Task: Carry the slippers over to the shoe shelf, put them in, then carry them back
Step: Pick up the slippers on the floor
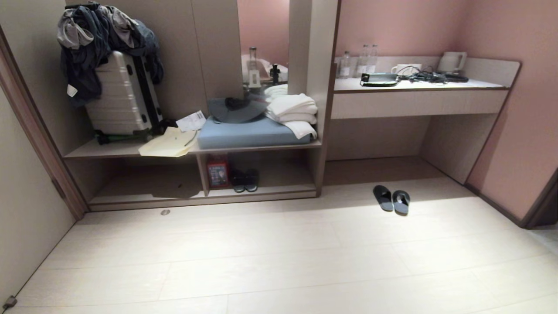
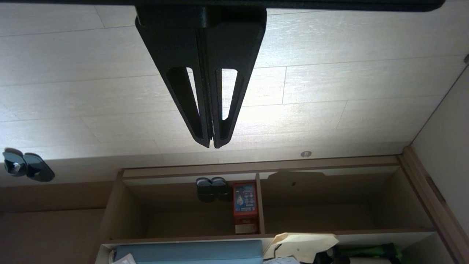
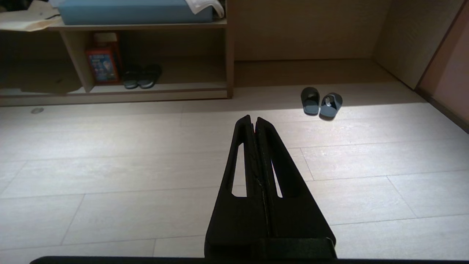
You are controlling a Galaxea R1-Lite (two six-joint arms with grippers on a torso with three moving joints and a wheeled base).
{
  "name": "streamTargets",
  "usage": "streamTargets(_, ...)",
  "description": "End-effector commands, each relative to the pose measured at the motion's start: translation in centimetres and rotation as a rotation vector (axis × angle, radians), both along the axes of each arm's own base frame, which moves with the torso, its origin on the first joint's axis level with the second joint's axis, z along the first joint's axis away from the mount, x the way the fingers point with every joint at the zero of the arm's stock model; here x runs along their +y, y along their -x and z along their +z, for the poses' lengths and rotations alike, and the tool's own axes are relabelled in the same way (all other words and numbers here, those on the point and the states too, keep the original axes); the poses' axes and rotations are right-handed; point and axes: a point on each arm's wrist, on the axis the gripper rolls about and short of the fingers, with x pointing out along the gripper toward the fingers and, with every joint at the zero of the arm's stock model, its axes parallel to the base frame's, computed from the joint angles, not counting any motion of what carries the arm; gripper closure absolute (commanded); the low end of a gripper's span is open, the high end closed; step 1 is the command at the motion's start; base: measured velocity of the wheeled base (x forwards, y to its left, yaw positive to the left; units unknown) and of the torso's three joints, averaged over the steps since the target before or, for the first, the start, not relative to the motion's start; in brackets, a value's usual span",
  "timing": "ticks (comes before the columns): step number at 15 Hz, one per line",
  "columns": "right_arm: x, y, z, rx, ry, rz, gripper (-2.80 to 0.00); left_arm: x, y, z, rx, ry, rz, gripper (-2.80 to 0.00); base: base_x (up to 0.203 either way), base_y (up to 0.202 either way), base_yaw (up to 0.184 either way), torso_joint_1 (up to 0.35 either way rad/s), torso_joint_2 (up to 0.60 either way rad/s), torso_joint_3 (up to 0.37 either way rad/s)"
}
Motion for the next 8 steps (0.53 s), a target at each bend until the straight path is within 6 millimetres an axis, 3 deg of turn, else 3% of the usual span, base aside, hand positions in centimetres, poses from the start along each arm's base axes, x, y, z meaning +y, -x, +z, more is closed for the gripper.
streamTargets(1,0.00,-0.01,-0.04,0.001,0.000,0.000,0.00,0.00,0.00,0.00,0.000,0.000,0.002,0.00,0.000,0.000,0.000,0.000,0.00,0.000)
streamTargets(8,0.00,-0.01,-0.04,0.001,0.000,0.000,0.00,0.00,0.00,0.00,0.000,0.000,0.002,0.00,0.000,0.000,0.000,0.000,0.00,0.000)
